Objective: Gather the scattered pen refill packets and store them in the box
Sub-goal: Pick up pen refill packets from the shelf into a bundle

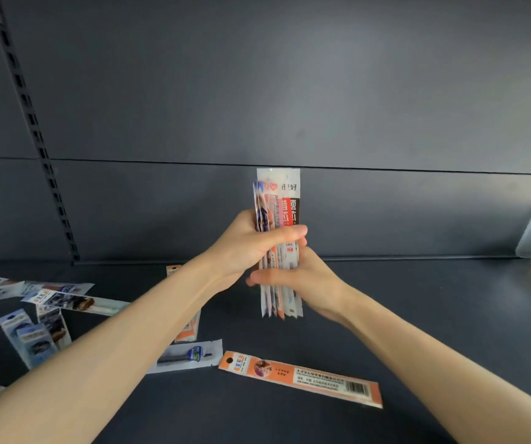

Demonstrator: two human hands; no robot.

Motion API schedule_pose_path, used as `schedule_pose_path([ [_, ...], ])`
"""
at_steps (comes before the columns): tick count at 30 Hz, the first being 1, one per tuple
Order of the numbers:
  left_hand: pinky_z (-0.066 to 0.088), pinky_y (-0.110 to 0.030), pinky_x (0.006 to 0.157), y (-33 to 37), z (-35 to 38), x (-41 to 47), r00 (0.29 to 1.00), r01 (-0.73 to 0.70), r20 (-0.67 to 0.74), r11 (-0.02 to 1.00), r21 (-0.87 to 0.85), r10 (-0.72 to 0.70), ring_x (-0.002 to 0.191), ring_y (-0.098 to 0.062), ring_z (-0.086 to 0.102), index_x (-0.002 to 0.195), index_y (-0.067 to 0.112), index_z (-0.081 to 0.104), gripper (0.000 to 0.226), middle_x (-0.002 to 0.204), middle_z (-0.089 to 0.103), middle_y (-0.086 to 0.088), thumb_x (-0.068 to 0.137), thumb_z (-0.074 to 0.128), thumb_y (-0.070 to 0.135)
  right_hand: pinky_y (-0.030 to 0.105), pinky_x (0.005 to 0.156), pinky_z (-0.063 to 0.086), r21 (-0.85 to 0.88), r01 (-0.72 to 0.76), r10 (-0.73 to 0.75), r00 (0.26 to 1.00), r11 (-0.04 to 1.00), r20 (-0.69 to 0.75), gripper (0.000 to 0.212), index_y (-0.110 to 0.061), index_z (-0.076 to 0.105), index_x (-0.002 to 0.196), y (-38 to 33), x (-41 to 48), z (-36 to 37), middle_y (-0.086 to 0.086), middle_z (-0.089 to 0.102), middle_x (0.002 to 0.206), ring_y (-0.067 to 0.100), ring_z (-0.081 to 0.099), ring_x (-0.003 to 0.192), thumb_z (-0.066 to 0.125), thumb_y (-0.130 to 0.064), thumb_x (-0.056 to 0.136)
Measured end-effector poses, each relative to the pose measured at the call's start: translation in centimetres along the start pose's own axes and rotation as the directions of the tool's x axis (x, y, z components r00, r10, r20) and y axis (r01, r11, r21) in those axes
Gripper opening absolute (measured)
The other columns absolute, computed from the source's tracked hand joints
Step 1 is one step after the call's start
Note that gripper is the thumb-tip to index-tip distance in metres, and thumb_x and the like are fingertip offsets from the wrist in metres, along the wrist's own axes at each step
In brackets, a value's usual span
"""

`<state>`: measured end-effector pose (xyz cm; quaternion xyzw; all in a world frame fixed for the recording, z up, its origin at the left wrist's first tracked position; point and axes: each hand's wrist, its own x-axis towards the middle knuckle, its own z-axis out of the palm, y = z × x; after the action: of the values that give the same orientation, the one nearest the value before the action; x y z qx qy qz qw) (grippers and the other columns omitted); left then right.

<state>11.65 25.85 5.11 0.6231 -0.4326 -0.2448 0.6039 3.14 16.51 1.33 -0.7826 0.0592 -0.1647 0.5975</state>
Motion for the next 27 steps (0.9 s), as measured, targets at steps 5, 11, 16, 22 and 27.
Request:
schedule_pose_path([
  [5, 0.056, -0.027, 0.081, 1.6, 2.6, -1.9, 0.998, -0.039, 0.049, 0.999, -0.022, 0.04, 0.09, -0.013, 0.071, 0.096, 0.015, 0.068, 0.015, 0.092, 0.074, -0.002, 0.081, 0.069, 0.019, 0.029, 0.071, 0.056, 0.046, 0.013, -0.016, 0.999, 0.999, 0.051, 0.008, -0.009, 0.064, 0.086, -1.3, -4.1, -1.4, 0.005, 0.068, 0.073, 0.018, 0.068, 0.069, 0.064, -0.001, 0.085],
  [11, 0.048, -0.022, 0.093, -0.6, 4.2, -7.8, 0.998, -0.046, -0.021, 0.978, 0.203, 0.051, 0.105, 0.0, 0.063, 0.116, 0.022, 0.061, 0.043, 0.111, 0.068, 0.01, 0.077, 0.072, 0.036, 0.03, 0.07, 0.055, 0.121, -0.033, 0.03, 0.999, 0.992, 0.025, 0.006, -0.011, 0.062, 0.085, -0.3, -10.3, -3.0, 0.002, 0.062, 0.067, 0.015, 0.063, 0.063, 0.063, -0.005, 0.087],
  [16, 0.038, -0.023, 0.103, -4.6, 4.9, -13.0, 0.998, 0.06, -0.057, 0.76, 0.647, -0.03, 0.117, 0.0, 0.051, 0.124, 0.025, 0.057, 0.037, 0.124, 0.057, 0.016, 0.088, 0.062, 0.032, 0.028, 0.066, 0.051, 0.094, -0.07, 0.073, 0.997, 0.993, -0.034, 0.007, -0.013, 0.061, 0.086, 0.7, -14.5, -4.0, -0.001, 0.058, 0.064, 0.014, 0.058, 0.059, 0.067, -0.009, 0.085],
  [22, 0.047, -0.03, 0.09, -4.6, 6.1, -15.3, 0.994, 0.039, -0.092, 0.629, 0.777, 0.052, 0.092, -0.009, 0.059, 0.106, 0.018, 0.071, 0.021, 0.097, 0.061, 0.01, 0.087, 0.065, 0.023, 0.028, 0.07, 0.053, 0.064, -0.094, 0.099, 0.991, 0.994, -0.086, 0.012, -0.018, 0.063, 0.079, 0.4, -15.9, -3.7, -0.004, 0.061, 0.068, 0.012, 0.061, 0.067, 0.072, -0.011, 0.081],
  [27, 0.05, -0.023, 0.078, -3.0, 6.5, -16.4, 0.997, 0.053, -0.08, 0.653, 0.755, 0.012, 0.081, -0.005, 0.061, 0.088, 0.025, 0.066, 0.01, 0.086, 0.064, 0.01, 0.081, 0.071, 0.02, 0.021, 0.081, 0.054, -0.028, -0.09, 0.09, 0.996, 0.996, -0.017, 0.016, -0.015, 0.069, 0.098, -0.3, -16.2, -3.2, -0.001, 0.071, 0.097, 0.013, 0.067, 0.09, 0.071, -0.013, 0.082],
])
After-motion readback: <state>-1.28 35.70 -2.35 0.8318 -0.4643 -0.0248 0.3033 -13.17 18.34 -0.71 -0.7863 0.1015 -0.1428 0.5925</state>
